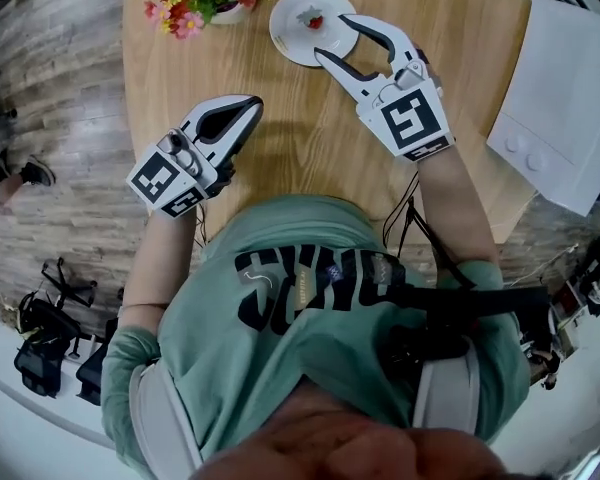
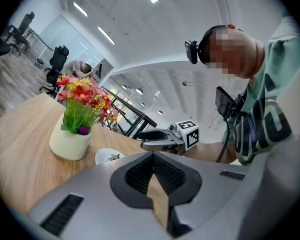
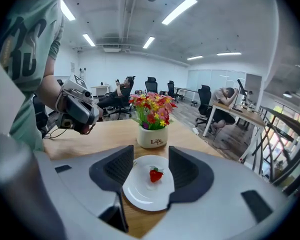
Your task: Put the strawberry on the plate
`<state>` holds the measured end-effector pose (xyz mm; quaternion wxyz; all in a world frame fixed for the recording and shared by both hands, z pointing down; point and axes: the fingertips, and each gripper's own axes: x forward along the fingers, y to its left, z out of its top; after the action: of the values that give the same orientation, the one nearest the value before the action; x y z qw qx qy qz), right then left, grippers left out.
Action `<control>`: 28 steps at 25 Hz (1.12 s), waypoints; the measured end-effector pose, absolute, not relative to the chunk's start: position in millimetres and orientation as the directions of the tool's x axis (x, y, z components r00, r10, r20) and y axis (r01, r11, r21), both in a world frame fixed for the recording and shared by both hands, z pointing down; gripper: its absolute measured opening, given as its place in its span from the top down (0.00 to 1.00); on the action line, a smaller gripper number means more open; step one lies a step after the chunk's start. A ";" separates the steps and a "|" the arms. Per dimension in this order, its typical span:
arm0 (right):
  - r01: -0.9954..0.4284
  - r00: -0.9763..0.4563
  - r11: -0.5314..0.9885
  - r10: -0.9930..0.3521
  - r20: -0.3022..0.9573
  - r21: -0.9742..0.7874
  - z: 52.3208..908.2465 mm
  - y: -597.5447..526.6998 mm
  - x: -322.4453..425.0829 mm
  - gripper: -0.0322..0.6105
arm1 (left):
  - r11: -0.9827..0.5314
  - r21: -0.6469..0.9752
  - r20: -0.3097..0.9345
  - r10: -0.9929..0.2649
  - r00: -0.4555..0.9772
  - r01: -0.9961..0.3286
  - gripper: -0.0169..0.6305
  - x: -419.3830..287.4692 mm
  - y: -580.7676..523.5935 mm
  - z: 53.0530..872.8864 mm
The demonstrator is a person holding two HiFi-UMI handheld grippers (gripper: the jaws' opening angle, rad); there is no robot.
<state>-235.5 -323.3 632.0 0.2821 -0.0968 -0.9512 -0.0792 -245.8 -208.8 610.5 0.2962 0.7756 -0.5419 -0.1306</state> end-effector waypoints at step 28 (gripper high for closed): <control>0.146 -0.818 0.985 0.175 0.549 -0.096 503.1 -111.2 -154.5 0.63 | -0.420 0.494 -0.025 -0.882 0.470 -0.761 0.97 -224.0 -6.8 466.8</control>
<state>-154.5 -111.2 503.1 0.2900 -0.0840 -0.9530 0.0249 -224.0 -6.8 466.8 0.2127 0.8305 -0.4948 -0.1420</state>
